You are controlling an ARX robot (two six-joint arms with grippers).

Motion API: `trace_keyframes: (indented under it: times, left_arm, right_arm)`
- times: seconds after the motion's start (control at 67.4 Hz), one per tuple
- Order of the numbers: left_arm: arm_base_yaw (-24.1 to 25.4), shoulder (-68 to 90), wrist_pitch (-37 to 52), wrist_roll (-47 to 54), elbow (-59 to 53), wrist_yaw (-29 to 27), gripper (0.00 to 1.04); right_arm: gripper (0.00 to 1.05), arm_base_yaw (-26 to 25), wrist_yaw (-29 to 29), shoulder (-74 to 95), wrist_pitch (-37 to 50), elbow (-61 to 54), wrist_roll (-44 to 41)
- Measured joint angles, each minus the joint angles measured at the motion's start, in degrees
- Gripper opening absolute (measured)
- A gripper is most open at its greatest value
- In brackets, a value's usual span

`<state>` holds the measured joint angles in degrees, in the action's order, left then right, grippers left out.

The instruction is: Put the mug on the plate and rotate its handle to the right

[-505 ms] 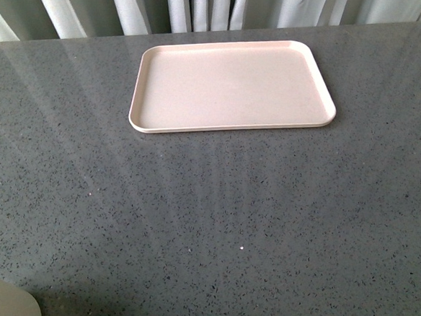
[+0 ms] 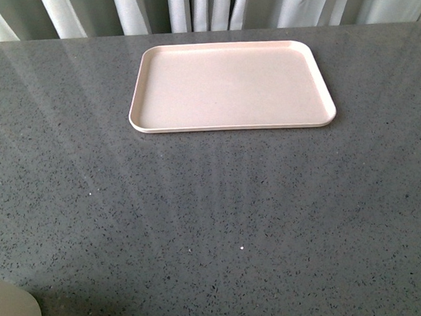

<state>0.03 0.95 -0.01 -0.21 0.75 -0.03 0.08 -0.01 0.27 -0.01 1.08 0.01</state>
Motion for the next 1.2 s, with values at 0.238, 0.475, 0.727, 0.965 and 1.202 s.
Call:
trace_keyframes:
  times: [0.238, 0.475, 0.727, 0.965, 1.202]
  left_arm:
    - [2.27, 11.23, -17.79, -3.04, 8.2, 7.98, 0.95]
    - [6.08, 37.88, -23.56, -0.79, 21.49, 8.39, 0.95]
    - [9.4, 45.66, -21.79, 3.23, 23.15, 9.16, 0.95]
    - [9.62, 51.93, -19.41, 5.14, 22.73, 9.55, 0.95]
    - [13.79, 54.01, -19.78, 9.86, 21.9, 13.55, 0.95]
  right_arm:
    - [0.96, 0.0, -0.02, 0.0, 0.0, 0.0, 0.0]
    - [0.96, 0.0, 0.0, 0.0, 0.0, 0.0, 0.0]
    - [0.96, 0.0, 0.0, 0.0, 0.0, 0.0, 0.0]
    - [0.96, 0.0, 0.0, 0.0, 0.0, 0.0, 0.0]
    - [0.96, 0.0, 0.0, 0.0, 0.0, 0.0, 0.0]
